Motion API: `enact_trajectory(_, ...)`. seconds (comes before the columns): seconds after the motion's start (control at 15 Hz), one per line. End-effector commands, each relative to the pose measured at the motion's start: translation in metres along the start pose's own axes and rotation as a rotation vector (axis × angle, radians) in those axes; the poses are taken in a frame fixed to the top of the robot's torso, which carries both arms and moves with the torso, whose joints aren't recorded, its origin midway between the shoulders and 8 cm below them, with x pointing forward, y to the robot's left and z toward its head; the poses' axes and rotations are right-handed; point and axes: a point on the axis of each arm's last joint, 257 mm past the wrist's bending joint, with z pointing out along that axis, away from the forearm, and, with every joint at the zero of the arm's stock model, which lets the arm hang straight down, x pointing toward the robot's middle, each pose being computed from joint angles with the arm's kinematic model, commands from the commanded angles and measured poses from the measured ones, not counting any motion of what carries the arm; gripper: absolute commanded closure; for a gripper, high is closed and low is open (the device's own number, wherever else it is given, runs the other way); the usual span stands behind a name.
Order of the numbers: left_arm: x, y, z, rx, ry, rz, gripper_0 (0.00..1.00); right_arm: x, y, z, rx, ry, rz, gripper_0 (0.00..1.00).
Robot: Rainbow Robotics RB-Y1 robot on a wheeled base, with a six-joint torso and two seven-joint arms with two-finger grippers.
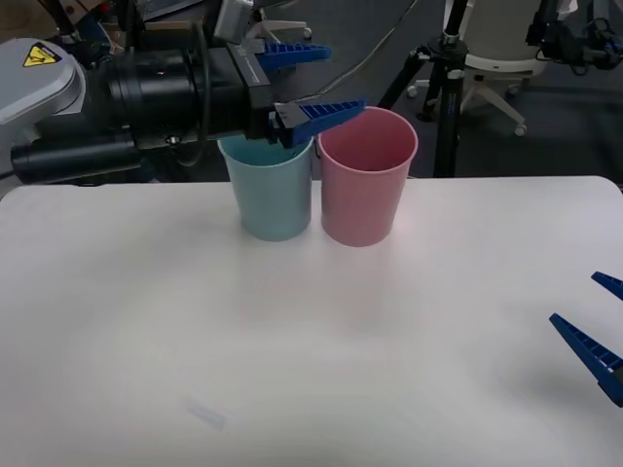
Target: Grasp the object on the table and drop it into the matching bin: aluminum can to the light blue bin, PET bottle to the pink bin.
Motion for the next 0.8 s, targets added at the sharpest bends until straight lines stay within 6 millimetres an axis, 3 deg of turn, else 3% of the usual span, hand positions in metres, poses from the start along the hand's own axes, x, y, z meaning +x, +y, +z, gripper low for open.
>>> enact_trajectory(0.07, -0.002, -0.007, -0.034, 0.003, -0.010, 0.002, 0.00, 0.000, 0.000, 0.000, 0.000, 0.000, 0.000, 0.00)
enact_trajectory(0.4, 0.007, -0.007, -0.095, -0.009, -0.012, -0.010, 0.00, 0.000, 0.000, 0.000, 0.000, 0.000, 0.000, 0.00)
enact_trajectory(0.8, 0.032, -0.004, -0.172, -0.078, 0.021, -0.018, 0.00, 0.000, 0.000, 0.000, 0.000, 0.000, 0.000, 0.00)
